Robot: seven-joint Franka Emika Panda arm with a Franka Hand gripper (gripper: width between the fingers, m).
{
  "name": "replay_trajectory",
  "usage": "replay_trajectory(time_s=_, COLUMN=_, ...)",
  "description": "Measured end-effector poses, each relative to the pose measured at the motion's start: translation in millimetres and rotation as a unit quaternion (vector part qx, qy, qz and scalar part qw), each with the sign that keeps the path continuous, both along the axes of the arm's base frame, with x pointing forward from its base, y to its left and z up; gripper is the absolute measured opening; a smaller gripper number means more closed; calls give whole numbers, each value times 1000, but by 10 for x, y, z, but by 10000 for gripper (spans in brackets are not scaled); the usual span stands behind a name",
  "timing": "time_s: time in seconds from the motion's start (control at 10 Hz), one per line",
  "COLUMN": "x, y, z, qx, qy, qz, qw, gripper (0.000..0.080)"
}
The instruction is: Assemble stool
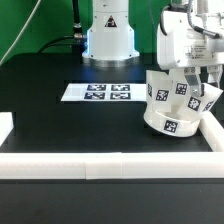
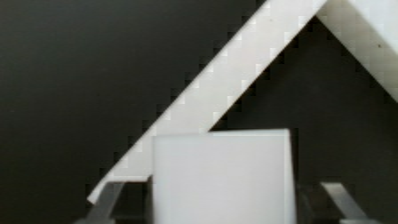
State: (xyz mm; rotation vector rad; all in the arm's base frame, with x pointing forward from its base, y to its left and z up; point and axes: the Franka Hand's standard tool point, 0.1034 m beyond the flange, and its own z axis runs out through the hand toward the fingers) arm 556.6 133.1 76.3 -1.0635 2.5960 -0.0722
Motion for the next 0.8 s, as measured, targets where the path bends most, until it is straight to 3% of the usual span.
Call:
replay_trajectory(time_s=0.1, x=5, y=-6, z=15, qx=-3, qy=-1, qz=14, qw=1000, gripper=429)
replay_trajectory(time_s=0.2, x=28, y=-31, z=92, qx=0, qy=-3, qz=24, qw=1000, gripper=591)
replay_trajectory(time_s=0.4, x=53, y=-65, z=314, qx=5, qy=-17, qz=37, qw=999, gripper=639)
replay_trajectory(time_s=0.6, x=83, y=-28, z=557, qx=23, qy=-29, qz=38, qw=999, gripper=648)
replay_trajectory(time_s=0.8, x=68, y=-44, z=496, qx=18, qy=-26, qz=39, qw=999, gripper=649)
